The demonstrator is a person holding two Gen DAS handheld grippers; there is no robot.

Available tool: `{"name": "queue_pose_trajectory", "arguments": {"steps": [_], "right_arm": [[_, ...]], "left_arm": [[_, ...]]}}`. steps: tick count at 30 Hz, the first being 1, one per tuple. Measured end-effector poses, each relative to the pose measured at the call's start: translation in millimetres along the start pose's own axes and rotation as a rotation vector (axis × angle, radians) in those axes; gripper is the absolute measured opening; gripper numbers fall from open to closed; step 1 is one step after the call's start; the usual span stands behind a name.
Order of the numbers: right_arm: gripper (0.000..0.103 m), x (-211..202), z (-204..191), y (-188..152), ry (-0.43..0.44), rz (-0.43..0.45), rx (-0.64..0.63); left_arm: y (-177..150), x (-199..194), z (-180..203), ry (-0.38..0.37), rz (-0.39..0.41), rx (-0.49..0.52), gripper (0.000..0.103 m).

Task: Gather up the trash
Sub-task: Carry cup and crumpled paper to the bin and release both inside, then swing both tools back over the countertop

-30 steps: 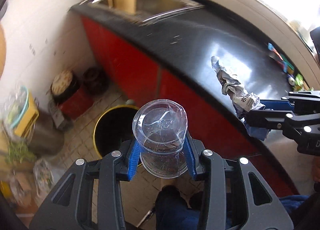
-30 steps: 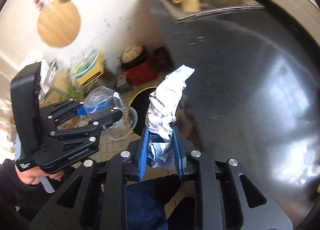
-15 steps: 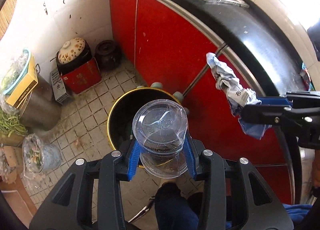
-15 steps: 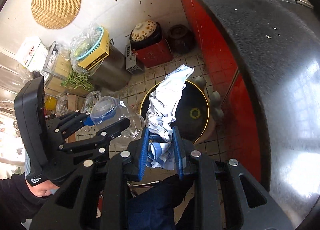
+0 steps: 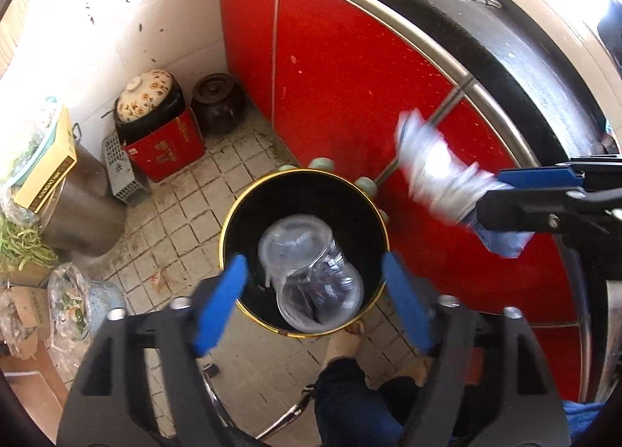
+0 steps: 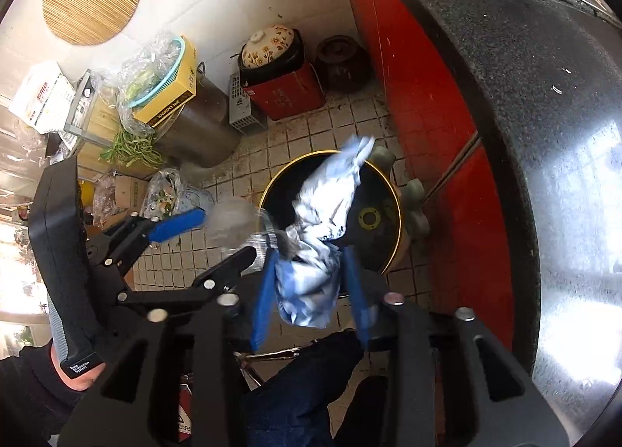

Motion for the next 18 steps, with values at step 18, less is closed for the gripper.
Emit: {"name": "queue_pose_trajectory", "arguments": {"steps": [18], "right_arm": [[0.079,-183.0,118.3,-106.5,-0.184,0.294,0.27]], "left_arm": [[8.1,-73.1,155.6,-0.058,0.111,0.275,0.094]]}}
Point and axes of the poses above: each gripper's, at about its wrist camera, not at the fingertips, and x roughly the way its jaws point, z to its right, y to its top, the point moved 10 cm from there along x, roughly the way its jaws point, and after that the axes turned 3 degrees about -x, right-handed, at the moved point
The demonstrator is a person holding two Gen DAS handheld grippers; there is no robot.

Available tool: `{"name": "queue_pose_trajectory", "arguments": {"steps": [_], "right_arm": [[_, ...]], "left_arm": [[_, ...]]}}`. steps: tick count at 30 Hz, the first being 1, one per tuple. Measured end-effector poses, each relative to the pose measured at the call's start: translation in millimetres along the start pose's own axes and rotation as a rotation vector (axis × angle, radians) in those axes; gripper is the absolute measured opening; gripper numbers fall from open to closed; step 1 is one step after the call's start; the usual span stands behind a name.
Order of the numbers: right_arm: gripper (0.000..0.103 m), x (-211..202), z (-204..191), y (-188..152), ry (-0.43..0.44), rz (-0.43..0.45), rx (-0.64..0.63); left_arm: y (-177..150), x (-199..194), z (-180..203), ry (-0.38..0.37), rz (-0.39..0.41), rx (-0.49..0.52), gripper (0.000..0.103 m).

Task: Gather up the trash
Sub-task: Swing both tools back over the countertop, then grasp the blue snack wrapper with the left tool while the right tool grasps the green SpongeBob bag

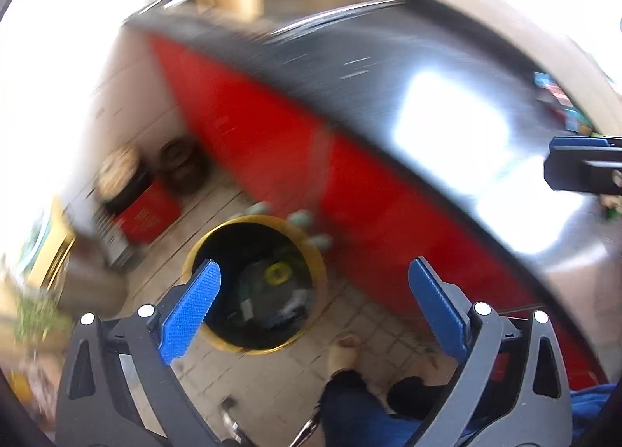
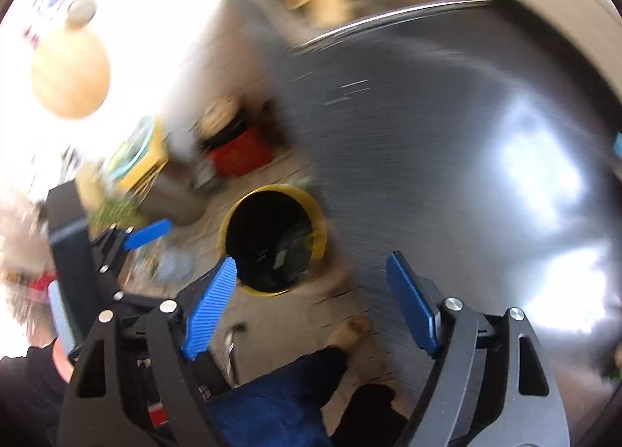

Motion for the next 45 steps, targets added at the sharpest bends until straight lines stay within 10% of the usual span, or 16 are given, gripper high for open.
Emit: {"name": "queue_pose_trajectory", "arguments": {"steps": [10,17,27,45], "right_arm": [[0.079,-173.6,219.6,-112.3,-0.365,0.233,0.518],[0.079,-232.7,285.9,-197.8,-0.464,0.293,0.711],[0.079,-230.1,294.3,-205.6,-0.406,0.307,0.764],[0.07,-145.9,363.6,-146.3,-0.314,0.173,0.737]], "left_arm": [[52.2,-39.3,268.4,-0.351,0.085,0.501,0.095],[52.0,-58.7,367.3,-0.456,0.084,0.638,0.095],[54.9,-48.0,394.7,-0.425,0.082,0.693,0.095],[185.4,70.7,447.5,-0.311,0.166,0.904,0.095]]}}
Point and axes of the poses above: each gripper's, at about its wrist camera, not at the fingertips, and x roughly the way its jaws point, z to its right, y to its top, the point moved 10 cm from there along x, roughly the way its jaws point, and after that the axes turned 3 degrees about -x, right-handed, at the moved point
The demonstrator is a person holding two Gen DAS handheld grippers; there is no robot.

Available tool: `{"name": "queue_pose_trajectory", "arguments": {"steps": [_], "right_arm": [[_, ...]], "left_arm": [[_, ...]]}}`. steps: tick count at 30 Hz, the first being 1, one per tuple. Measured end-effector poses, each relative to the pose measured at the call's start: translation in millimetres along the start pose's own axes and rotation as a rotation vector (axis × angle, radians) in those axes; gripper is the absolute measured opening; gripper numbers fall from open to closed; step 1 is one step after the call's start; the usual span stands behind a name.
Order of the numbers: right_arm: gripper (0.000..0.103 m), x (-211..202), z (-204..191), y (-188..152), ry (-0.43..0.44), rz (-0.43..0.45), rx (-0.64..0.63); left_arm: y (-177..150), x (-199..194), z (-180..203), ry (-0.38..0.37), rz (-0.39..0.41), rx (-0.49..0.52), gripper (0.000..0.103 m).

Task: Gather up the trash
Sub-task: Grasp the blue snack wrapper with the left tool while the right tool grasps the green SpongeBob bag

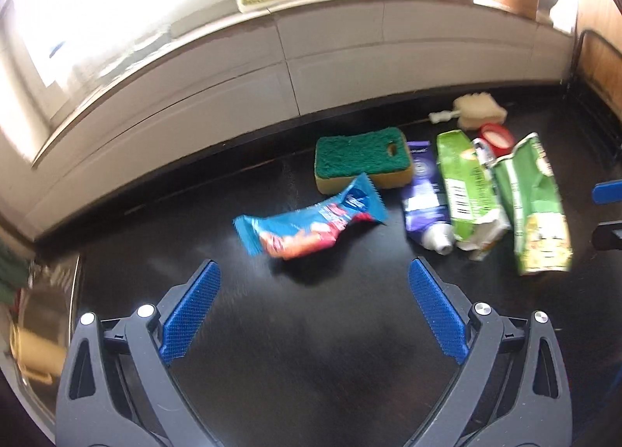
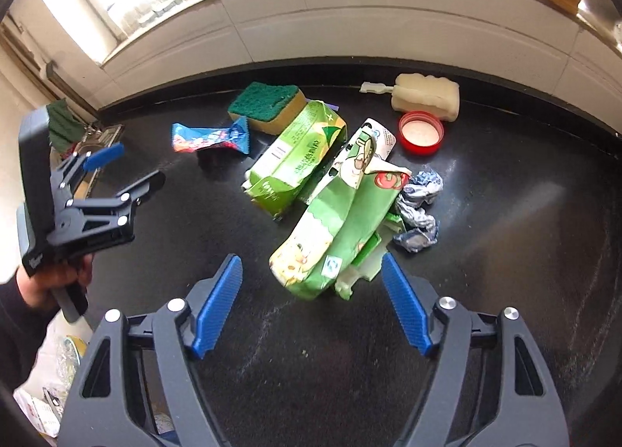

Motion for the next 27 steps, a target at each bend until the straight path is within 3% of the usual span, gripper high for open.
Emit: {"name": "queue_pose_trajectory", "arguments": {"steps": [7,11,12,14,16,18,21,27], "right_arm": [[0.067,42.0,9.5,11.7,-0.05,-0.075,-0.005],[0.059,53.5,12.1,17.3,-0.079,-0.086,-0.032],[0.05,54.1,11.3,18.8,-0.072,-0.083,-0.036],[0.041,53.8,11.3,20.3,-0.077,-0.082,-0.042],[0.034,50.5,10.4,21.8,-0.077,-0.07,-0.048],[0.022,42.8,7.6,22.9,-0.058,-0.052,-0.047],[0.018,30.0,3.3,23.8,-0.049,-0.02,-0.067],[0.018,-3.6,-3.7,15.3,-0.021,0.036,-0.073]], "left_arm": [[21.6,67.0,9.0,-0.039,-0.047,0.176,0.094],[16.3,93.7,11.0,-0.068,-0.084,0.198,0.094],[13.8,98.8,11.0,-0.078,-0.093,0.194,0.091],[13.0,100.3,10.2,-0.115,-0.089,0.157,0.083],[12.5,97.9,9.5,-0.132,-0.096,0.123,0.049],[8.5,92.4,7.8,-0.11,-0.112,0.105,0.027],[1.4,75.0,6.5,-0.121,-0.105,0.042,0.02],[-19.6,12.6,1.8,-0.095,-0.093,-0.138,0.019]]}}
Point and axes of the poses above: each gripper's, at about its wrist camera, not at the fingertips, and x roughly the way its jaws point, z to its right, y to its top, the point moved 10 cm from there along x, roughly the way its jaws point, and after that the axes turned 3 degrees about -x, right-handed, at the moved point
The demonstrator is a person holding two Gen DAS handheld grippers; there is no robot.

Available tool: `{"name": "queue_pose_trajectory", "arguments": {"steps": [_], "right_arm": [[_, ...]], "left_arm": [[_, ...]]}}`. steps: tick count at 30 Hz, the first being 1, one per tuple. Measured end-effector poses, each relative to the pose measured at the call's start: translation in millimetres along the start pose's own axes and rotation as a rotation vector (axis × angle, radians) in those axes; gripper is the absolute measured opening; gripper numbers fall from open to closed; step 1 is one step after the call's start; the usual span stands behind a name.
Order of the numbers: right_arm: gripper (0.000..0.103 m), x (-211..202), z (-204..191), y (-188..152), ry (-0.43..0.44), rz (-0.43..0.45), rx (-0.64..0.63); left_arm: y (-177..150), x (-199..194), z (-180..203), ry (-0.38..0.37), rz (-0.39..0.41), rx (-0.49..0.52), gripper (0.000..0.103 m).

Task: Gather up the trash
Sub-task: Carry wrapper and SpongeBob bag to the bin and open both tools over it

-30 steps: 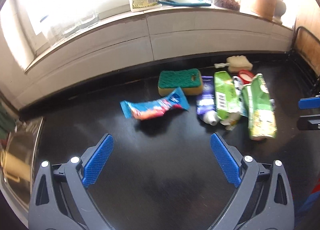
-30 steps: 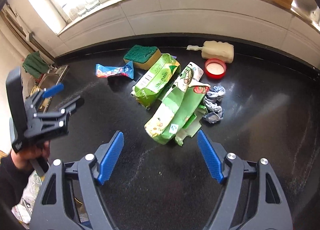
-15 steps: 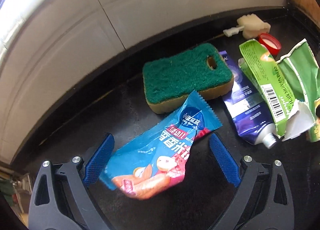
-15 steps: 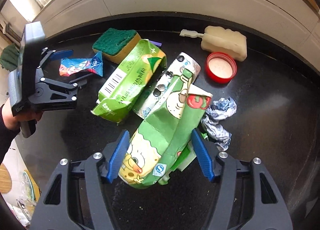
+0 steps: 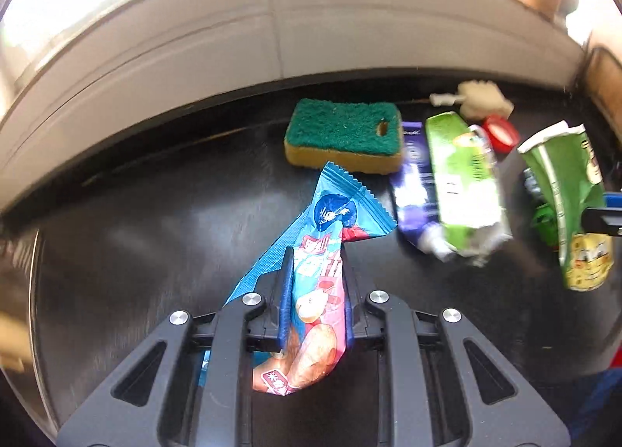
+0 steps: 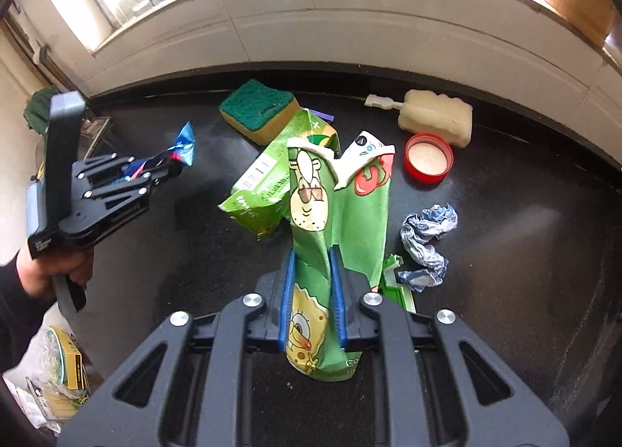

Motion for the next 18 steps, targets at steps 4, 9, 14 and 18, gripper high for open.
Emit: {"name": "queue_pose_trajectory", "arguments": {"steps": [4,9,14,18], "right_arm": [[0.018,-23.3,-9.8,-13.3,0.008,0.031,-0.03],[0.018,-35.3,-18.8,-40.8,0.019,0.028,-0.057],[0.018,-44.4,-25.0,-65.6,0.028,0.023,-0.063],[0.018,-50.4,-29.6,-74.3,0.033,0.029,-0.077]], "left_arm": [[-32.2,-44.7,9.9,0.001,-0.011,-0.126,0.019],[-74.3,-82.1,42.3,0.009,-0.02,-0.173,0.019],[-102.5,-96.2,71.5,0.006,-0.029,-0.176,0.019],[-114.7,-108.9,76.0,0.012,-0.022,-0.185,0.019]]}}
Point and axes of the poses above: each gripper's, at about its wrist camera, not at the fingertips, and x roughly the way its jaws point, z to its right, y to its top, the point moved 10 cm from there along x, roughly the way its jaws point, and after that the axes turned 3 degrees about -x, right-handed, at the moved point
